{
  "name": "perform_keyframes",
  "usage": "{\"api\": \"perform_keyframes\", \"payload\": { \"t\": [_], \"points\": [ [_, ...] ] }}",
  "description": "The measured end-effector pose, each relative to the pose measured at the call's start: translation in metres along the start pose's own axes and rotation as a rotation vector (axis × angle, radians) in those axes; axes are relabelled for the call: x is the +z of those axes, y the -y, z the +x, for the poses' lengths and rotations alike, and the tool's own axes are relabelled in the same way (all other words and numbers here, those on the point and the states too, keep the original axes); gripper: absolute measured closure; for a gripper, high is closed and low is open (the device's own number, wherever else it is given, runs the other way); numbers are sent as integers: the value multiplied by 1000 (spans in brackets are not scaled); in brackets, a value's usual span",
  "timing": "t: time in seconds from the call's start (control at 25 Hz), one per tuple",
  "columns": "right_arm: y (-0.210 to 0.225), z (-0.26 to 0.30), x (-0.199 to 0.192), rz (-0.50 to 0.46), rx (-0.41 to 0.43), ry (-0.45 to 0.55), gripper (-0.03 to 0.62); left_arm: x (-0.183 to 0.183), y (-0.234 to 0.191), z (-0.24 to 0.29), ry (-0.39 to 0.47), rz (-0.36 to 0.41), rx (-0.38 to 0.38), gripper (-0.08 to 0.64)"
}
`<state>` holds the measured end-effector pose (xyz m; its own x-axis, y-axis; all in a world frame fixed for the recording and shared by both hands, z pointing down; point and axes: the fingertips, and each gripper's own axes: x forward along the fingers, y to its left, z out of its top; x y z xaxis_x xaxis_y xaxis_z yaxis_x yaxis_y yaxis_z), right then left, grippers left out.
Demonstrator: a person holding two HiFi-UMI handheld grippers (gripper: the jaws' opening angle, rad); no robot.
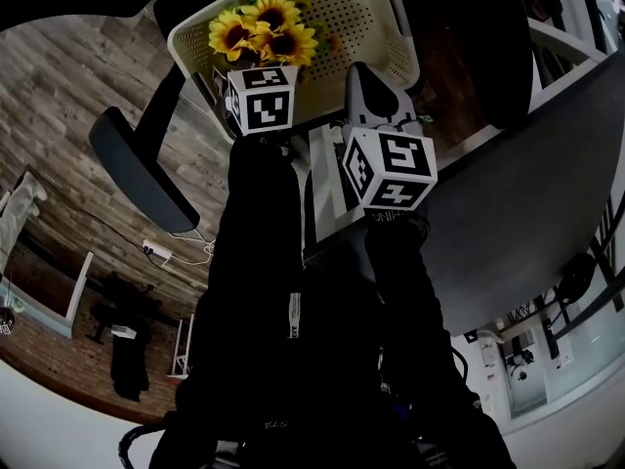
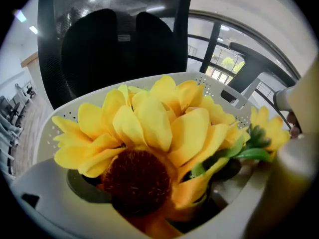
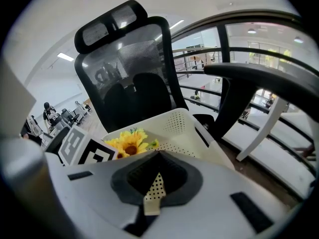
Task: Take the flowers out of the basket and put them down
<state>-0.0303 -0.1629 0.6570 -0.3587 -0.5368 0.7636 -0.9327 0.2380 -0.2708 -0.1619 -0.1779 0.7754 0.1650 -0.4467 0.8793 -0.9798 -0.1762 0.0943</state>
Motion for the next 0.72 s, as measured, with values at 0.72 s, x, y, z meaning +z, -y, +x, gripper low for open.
{"api": "perform_keyframes", "payload": {
  "t": [0.72],
  "points": [
    [1,1,-3,6,-2,0,580,4,-9,21,31,-24,11,21]
  ]
}}
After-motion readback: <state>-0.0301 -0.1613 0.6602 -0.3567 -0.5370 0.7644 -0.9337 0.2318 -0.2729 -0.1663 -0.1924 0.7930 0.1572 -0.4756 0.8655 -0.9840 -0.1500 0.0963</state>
